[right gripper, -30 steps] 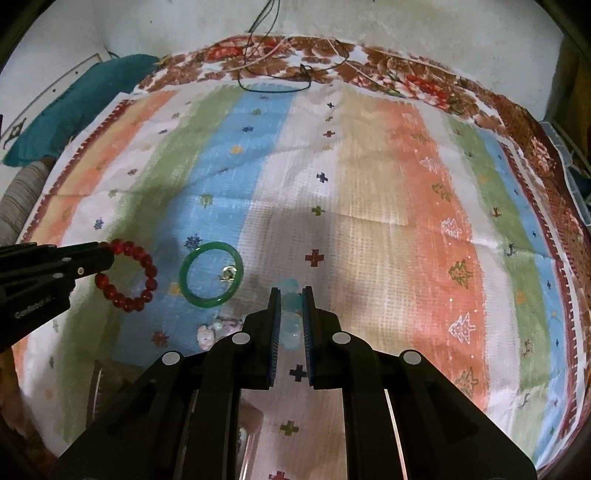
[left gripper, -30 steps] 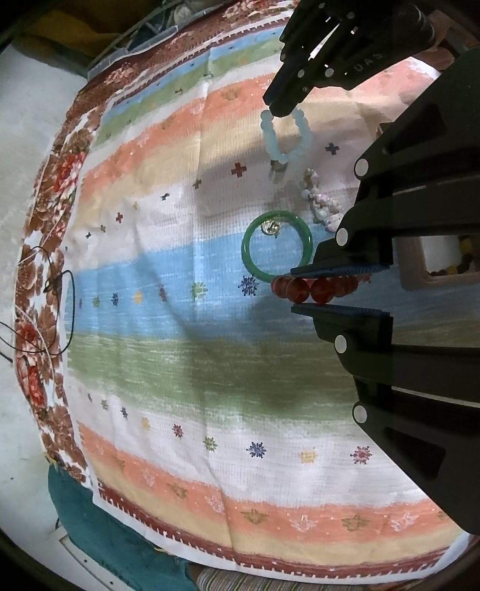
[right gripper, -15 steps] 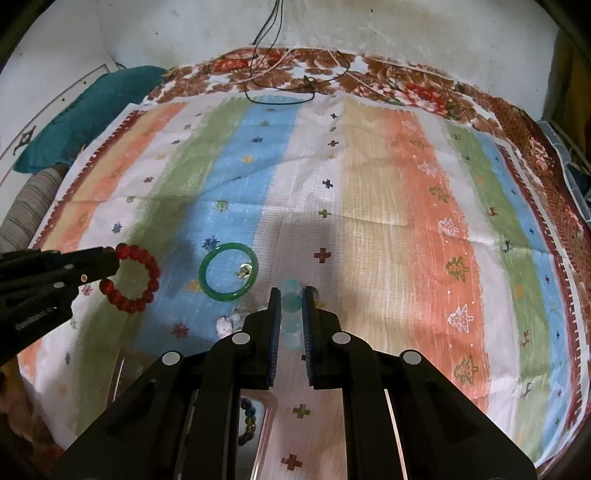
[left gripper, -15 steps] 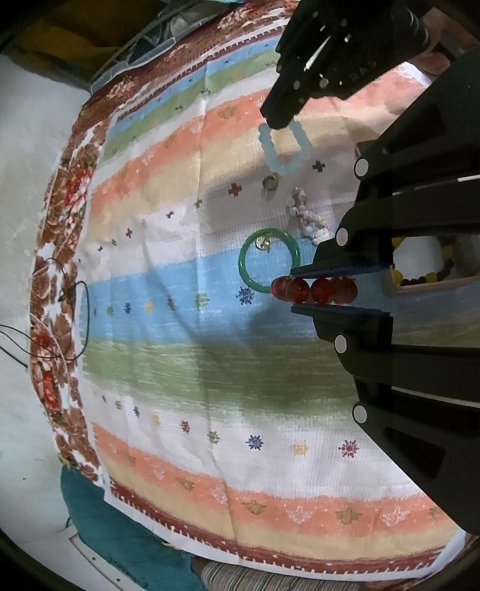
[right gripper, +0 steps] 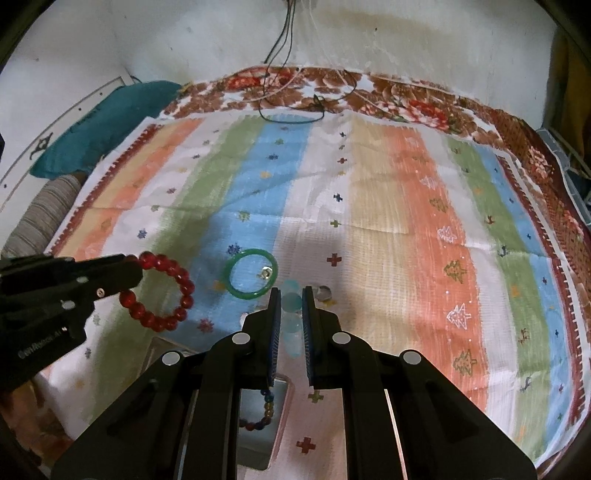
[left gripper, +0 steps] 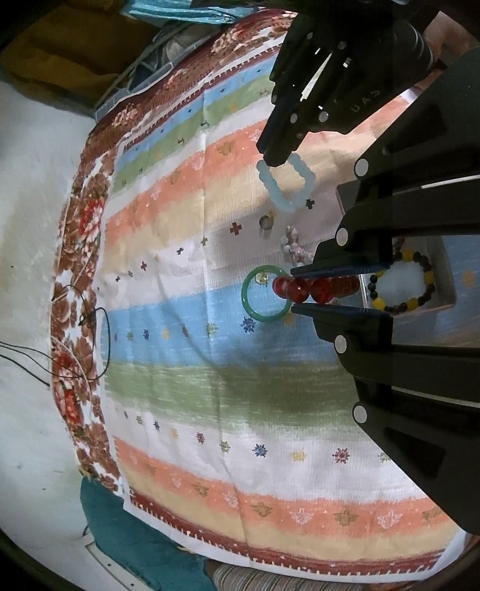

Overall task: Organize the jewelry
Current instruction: 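Lift and carry both held bracelets over the silver tin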

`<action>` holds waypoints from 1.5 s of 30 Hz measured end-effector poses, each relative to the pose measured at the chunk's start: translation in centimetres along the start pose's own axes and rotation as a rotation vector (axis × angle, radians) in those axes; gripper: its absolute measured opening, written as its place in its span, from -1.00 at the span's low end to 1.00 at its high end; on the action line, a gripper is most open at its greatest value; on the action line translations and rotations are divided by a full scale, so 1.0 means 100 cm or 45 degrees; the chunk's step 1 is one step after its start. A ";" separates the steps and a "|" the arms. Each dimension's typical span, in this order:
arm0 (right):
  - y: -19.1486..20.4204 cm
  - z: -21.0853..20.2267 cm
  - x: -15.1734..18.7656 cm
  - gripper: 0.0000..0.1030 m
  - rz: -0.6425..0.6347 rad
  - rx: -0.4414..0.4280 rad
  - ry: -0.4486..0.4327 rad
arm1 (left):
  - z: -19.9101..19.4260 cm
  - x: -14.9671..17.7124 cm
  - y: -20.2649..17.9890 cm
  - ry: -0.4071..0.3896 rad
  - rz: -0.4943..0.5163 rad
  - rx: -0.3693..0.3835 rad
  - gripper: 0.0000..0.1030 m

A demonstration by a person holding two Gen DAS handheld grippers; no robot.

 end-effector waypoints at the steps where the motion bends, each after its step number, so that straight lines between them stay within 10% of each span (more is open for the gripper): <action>1: 0.001 -0.005 -0.001 -0.76 0.000 -0.007 -0.016 | -0.001 0.001 -0.001 -0.001 0.001 0.005 -0.75; 45: 0.029 -0.053 0.046 -0.74 -0.055 -0.161 -0.016 | -0.063 0.041 -0.027 -0.134 0.074 0.049 -0.71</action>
Point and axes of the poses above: each gripper's, at about its wrist camera, not at the fingertips, and z roughly the way its jaws point, y to its left, x to its underside, the point moved 7 cm from there along z, roughly the way its jaws point, and after that the axes turned 2 degrees about z, right-handed, at the moved point
